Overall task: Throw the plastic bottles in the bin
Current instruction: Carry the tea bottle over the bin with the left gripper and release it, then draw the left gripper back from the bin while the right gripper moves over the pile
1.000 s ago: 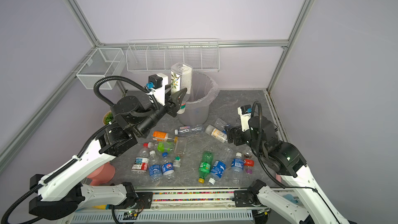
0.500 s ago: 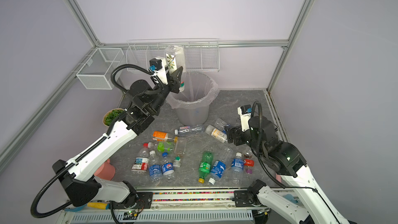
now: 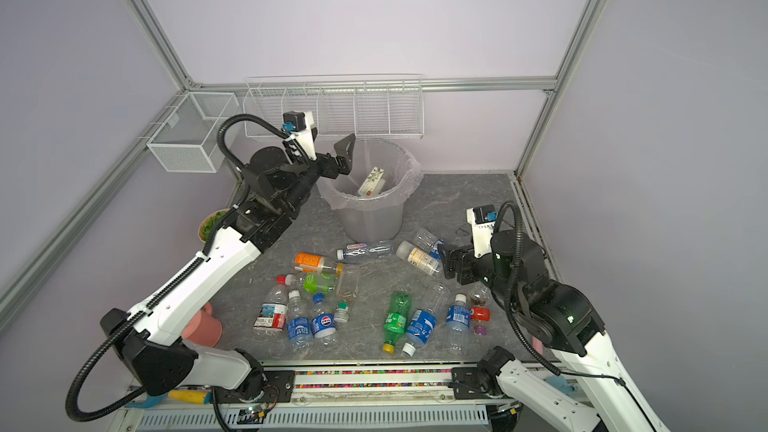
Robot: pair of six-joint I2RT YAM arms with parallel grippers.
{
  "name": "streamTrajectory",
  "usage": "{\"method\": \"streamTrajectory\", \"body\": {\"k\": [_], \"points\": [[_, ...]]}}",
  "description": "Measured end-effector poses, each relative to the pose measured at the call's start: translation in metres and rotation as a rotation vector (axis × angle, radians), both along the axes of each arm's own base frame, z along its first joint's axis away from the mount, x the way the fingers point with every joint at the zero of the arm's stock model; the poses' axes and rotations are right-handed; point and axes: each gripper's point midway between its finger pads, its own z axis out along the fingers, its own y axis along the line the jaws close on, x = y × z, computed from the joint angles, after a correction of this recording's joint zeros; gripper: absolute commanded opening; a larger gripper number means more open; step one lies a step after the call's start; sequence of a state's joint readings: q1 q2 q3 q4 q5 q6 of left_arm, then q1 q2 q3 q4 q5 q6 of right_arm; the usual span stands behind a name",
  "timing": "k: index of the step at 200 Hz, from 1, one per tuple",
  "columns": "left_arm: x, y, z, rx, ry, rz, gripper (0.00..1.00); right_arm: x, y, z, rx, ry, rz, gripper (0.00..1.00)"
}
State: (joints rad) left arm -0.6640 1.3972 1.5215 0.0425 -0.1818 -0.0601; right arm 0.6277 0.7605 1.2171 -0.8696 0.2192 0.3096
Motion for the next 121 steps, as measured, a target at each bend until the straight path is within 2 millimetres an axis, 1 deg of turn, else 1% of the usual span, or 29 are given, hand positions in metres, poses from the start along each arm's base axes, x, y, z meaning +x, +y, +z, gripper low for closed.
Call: {"method": "streamTrajectory", "body": {"k": [19,34,92,121], "points": [[-0.012,0.008,0.017,-0.024,-0.033,-0.006,0.99,0.001,0.001,0.000,0.004,0.000,0.002,0.89],[-0.017,0.011,0.022,-0.031,-0.043,-0.010,0.99,0.001,0.001,0.000,0.005,0.000,0.002,0.88],[-0.034,0.019,0.028,-0.040,-0.061,-0.034,0.99,0.004,0.004,-0.006,-0.005,0.016,0.000,0.88],[-0.049,0.025,0.033,-0.052,-0.066,-0.062,0.99,0.010,0.009,-0.013,-0.023,0.041,0.009,0.90]]}}
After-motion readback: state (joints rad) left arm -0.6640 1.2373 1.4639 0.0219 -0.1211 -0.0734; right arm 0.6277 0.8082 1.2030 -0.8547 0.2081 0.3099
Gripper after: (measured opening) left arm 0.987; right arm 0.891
